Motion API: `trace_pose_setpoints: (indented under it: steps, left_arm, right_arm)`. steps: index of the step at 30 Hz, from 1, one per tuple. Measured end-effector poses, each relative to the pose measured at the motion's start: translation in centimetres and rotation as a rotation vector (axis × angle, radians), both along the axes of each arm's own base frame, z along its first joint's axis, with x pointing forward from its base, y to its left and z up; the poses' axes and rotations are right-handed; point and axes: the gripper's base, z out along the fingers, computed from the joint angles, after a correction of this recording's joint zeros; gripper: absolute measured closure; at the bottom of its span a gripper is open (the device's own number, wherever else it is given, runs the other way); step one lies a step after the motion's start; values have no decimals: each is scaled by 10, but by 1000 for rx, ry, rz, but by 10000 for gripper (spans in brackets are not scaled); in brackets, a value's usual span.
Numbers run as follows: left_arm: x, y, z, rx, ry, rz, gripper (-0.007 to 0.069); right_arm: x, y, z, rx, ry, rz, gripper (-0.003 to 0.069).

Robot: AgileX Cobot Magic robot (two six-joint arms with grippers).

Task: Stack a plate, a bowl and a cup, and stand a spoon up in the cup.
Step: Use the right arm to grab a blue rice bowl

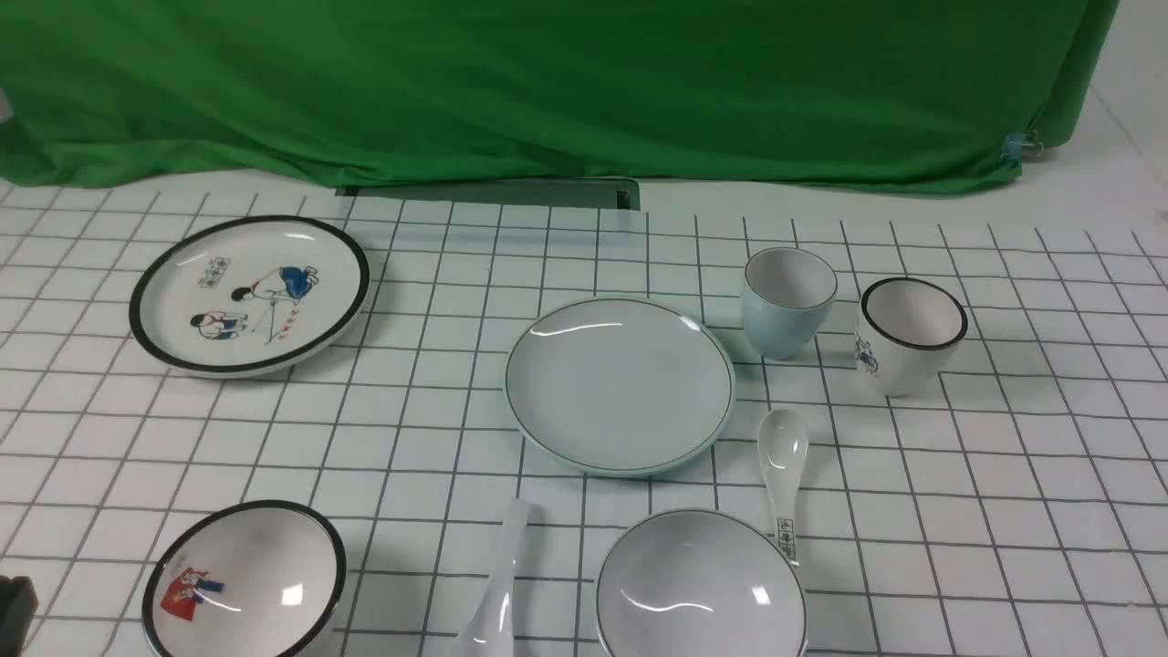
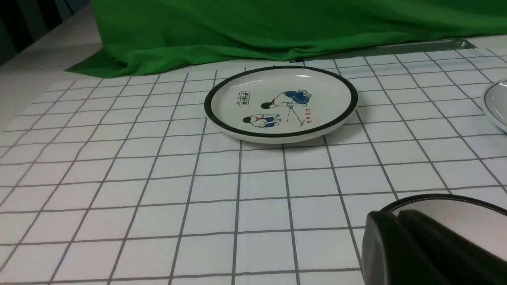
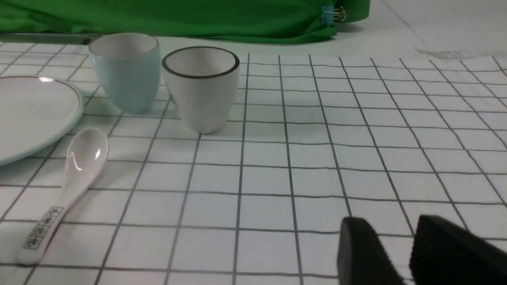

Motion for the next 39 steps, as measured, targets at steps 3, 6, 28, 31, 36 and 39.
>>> trace_pose_setpoints:
  steps: [3,6,28,31,36,39]
  left_arm:
    - [0,0,0,0,0,0,653]
    - [0,0,0,20,1,2,653]
    - [0,1,0,43,3,3,653]
    - [0,1,0,43,3,3,653]
    - [0,1,0,43,3,3,653]
    - [0,1,0,43,3,3,653]
  right_arm:
    - [0,0,0,0,0,0,417]
    - [0,0,0,0,0,0,417]
    - [0,0,0,0,0,0,417]
    - [0,0,0,0,0,0,417]
    - [0,0,0,0,0,0,417]
    - [0,0,0,0,0,0,417]
